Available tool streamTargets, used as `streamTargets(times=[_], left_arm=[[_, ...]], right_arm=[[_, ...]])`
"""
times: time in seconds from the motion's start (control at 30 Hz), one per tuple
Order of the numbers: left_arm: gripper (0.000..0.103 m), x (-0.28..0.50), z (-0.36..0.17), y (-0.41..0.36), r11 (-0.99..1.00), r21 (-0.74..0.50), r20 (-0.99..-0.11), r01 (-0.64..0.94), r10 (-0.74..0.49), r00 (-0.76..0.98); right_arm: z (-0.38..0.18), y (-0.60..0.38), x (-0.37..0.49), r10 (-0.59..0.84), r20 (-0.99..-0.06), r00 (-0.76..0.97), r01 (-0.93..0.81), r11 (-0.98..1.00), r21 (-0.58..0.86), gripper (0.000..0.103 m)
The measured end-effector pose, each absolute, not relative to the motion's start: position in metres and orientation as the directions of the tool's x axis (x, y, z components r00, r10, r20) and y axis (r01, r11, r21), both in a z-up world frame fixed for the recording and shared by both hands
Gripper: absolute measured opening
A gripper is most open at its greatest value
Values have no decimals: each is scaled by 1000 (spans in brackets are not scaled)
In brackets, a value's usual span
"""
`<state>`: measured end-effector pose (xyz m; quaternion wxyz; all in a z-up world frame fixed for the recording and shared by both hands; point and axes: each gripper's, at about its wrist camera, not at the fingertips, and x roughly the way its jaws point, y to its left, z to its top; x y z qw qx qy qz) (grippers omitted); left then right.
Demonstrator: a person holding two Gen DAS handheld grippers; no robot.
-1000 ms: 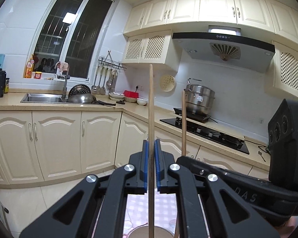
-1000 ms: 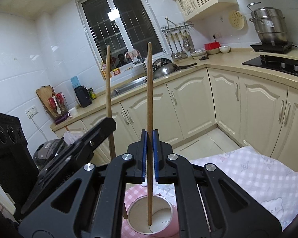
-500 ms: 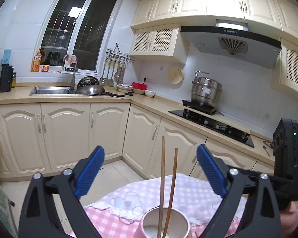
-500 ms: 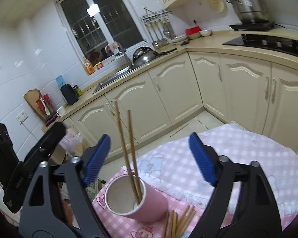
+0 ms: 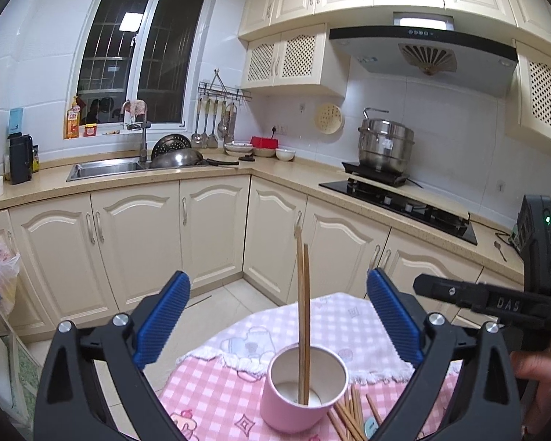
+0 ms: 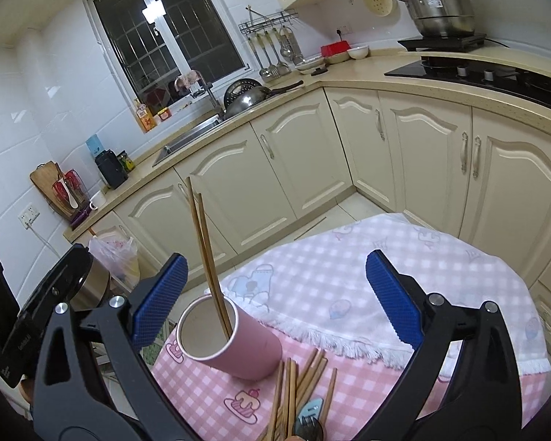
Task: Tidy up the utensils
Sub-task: 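Move both open tools back from the cup toward the utensil pile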
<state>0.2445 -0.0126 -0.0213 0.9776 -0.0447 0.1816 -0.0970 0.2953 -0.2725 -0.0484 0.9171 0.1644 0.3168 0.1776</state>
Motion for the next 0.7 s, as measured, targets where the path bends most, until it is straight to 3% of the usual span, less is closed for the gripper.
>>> streamTargets(times=[0.7], left_arm=[[95, 219, -60, -32, 978, -70, -478, 197, -206, 854]], right_arm=[[-81, -295, 256, 399, -644, 653, -156, 903, 401, 96]])
